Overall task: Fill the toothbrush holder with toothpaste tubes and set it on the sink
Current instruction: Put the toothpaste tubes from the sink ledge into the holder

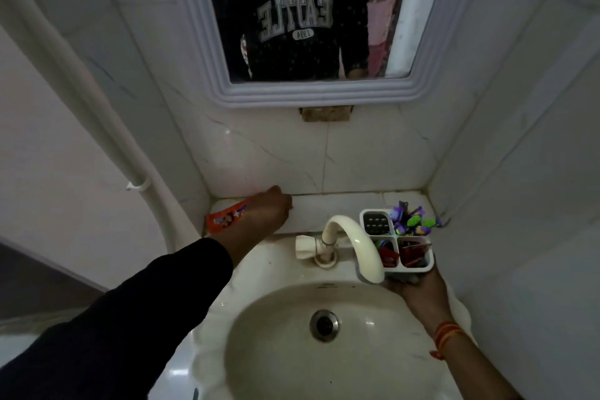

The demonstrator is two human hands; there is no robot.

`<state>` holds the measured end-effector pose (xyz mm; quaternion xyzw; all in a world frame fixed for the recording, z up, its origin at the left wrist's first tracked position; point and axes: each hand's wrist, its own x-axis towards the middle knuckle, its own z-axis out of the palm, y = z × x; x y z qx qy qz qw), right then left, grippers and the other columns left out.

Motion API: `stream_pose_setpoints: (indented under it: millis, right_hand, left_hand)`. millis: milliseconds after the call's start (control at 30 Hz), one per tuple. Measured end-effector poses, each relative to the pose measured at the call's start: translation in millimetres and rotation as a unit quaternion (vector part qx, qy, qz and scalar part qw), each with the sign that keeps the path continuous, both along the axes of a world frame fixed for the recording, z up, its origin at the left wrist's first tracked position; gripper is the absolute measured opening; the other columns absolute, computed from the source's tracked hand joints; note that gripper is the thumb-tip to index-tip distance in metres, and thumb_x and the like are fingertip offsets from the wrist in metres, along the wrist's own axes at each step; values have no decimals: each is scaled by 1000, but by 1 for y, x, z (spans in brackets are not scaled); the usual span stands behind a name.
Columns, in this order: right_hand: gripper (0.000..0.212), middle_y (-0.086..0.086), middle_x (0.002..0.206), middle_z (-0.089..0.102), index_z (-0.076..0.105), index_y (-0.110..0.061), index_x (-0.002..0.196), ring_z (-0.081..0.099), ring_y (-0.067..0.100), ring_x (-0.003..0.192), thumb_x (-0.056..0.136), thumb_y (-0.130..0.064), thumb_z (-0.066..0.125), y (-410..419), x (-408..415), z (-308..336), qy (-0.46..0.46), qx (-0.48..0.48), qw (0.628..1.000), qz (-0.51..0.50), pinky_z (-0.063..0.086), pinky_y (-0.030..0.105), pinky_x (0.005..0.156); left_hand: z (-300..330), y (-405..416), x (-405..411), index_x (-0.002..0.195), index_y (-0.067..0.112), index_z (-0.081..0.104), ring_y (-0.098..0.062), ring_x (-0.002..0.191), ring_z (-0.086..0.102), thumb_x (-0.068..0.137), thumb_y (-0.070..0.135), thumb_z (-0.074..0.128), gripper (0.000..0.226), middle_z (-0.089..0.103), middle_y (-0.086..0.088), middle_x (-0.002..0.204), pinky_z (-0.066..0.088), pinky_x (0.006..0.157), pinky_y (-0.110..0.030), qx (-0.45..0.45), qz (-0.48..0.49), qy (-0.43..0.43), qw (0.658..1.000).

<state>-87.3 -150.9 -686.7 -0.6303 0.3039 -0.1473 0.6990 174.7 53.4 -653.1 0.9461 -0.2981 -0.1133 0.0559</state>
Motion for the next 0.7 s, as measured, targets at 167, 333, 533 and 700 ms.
stream_pose_setpoints:
  millis: [167, 333, 533, 700]
  right_hand:
    - [84, 3, 107, 63, 48, -3, 131, 70, -12, 75, 61, 39, 71, -1, 2, -3, -5, 44, 999, -22, 55, 9, 54]
    - [62, 9, 115, 64, 52, -7, 134, 68, 7, 81, 81, 21, 70, -4, -4, -9, -3, 87, 995, -41, 59, 22, 59]
    - [94, 6, 130, 63, 51, -37, 126, 60, 29, 119, 54, 6, 93, 2, -9, -6, 14, -42, 999, -22, 64, 44, 82]
    - [105, -1, 127, 66, 47, -35, 134, 63, 24, 119, 48, -8, 100, -2, -11, -7, 23, -87, 996, -7, 57, 48, 97]
  left_hand:
    - [62, -20, -29, 96, 19, 76, -11, 73, 71, 94, 24, 61, 17, 75, 2, 71, 57, 84, -28, -241, 14, 26, 970]
    - [119, -54, -70, 107, 15, 79, 14, 58, 59, 92, 16, 70, 18, 70, 10, 80, 46, 68, 0, -385, -25, -11, 922]
    - [126, -87, -103, 103, 15, 81, -1, 74, 73, 87, 17, 74, 17, 81, 2, 87, 56, 85, -16, -346, -131, 27, 928]
    - [107, -95, -105, 95, 18, 84, -5, 83, 74, 81, 27, 79, 17, 81, 2, 92, 58, 85, -27, -217, -183, 81, 956]
